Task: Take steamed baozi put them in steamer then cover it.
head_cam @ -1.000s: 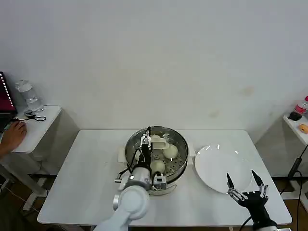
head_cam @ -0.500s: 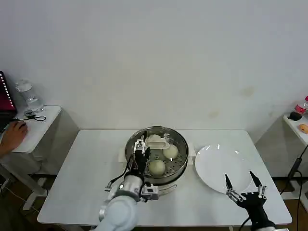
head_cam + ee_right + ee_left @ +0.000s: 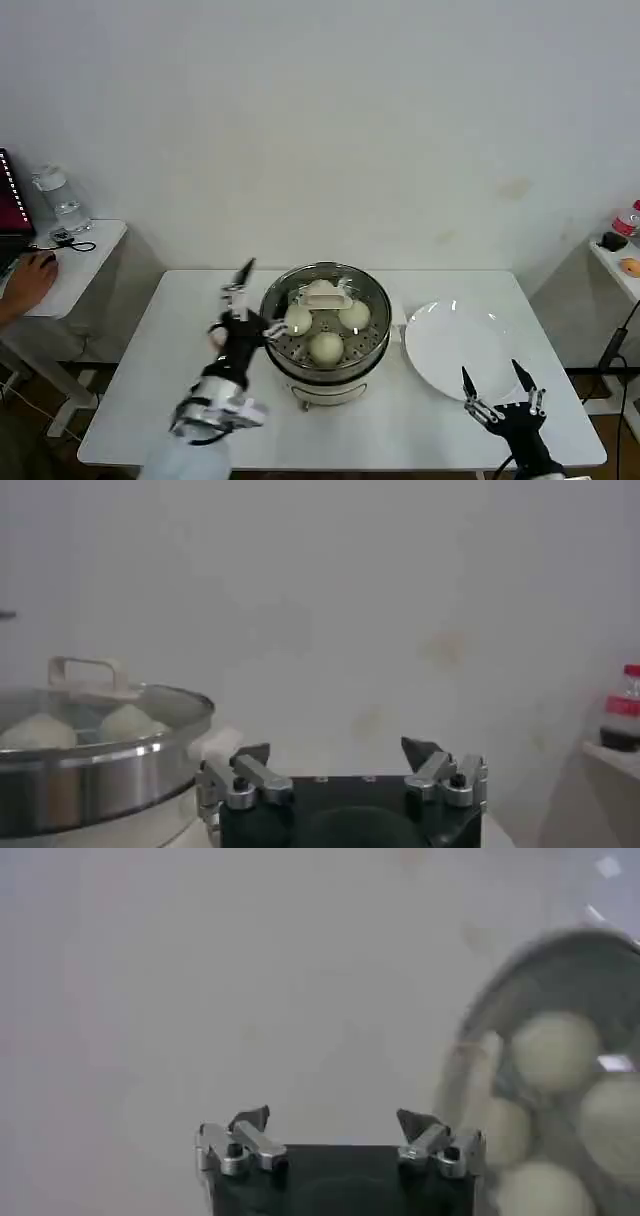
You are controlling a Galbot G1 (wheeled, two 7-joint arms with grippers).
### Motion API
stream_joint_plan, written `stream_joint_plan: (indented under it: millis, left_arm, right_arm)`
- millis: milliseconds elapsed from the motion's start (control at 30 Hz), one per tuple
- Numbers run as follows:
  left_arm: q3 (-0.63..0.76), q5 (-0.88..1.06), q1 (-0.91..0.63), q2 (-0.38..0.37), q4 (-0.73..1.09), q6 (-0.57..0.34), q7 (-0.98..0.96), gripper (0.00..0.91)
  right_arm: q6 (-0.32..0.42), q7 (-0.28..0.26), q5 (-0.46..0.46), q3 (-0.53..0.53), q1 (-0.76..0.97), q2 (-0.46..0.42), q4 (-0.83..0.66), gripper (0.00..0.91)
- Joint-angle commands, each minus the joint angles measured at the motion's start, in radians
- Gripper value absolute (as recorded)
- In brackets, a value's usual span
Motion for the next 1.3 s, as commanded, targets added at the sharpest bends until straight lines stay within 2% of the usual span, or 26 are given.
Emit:
stream_joint_plan:
  millis: [33,67,233,433,500,733,1067,1133,1167,1300]
  left_arm:
    - [-0.452,-0.974,0.403,-0.041,-0.045,-0.248,-0.334,0.907]
    - [-0.462,-0.996,0.457,-0.062,-0.052,-0.224,-0.328,0.907]
    - [-0.473,-0.938,0.623,-0.129,-0.047,-0.268,-0.275,0.907]
    - [-0.466,-0.940,0.729,-0.148,-0.059,-0.264,-0.263,0.907]
    - [-0.454,-0.916,0.754,-0.164,-0.058,-0.279,-0.242,0.907]
    - [-0.418,-0.853,0.776,-0.192,-0.034,-0.343,-0.208,0.907]
    - [-0.418,-0.829,0.768,-0.192,-0.036,-0.334,-0.193,0.907]
    - [-0.417,-0.808,0.767,-0.188,-0.037,-0.328,-0.182,0.907]
    - [-0.418,-0.798,0.764,-0.187,-0.038,-0.316,-0.171,0.907]
    - [-0.431,-0.797,0.744,-0.194,-0.053,-0.271,-0.154,0.907]
  right_arm:
    - [-0.013,0.016,0.027,-0.036,-0.055,-0.094,0.016,0.907]
    - [-0.034,0.025,0.059,-0.039,-0.076,-0.131,0.036,0.907]
    - [-0.114,0.079,0.157,-0.041,-0.114,-0.213,0.078,0.907]
    - [-0.149,0.141,0.180,-0.067,-0.118,-0.228,0.081,0.907]
    - [-0.152,0.144,0.194,-0.076,-0.125,-0.226,0.081,0.907]
    - [-0.137,0.149,0.161,-0.086,-0.131,-0.214,0.076,0.907]
    - [-0.113,0.146,0.111,-0.121,-0.136,-0.190,0.065,0.907]
    - [-0.151,0.177,0.105,-0.142,-0.145,-0.185,0.074,0.907]
    - [-0.178,0.173,0.099,-0.143,-0.150,-0.181,0.080,0.907]
    - [-0.161,0.177,0.066,-0.153,-0.160,-0.171,0.083,0.907]
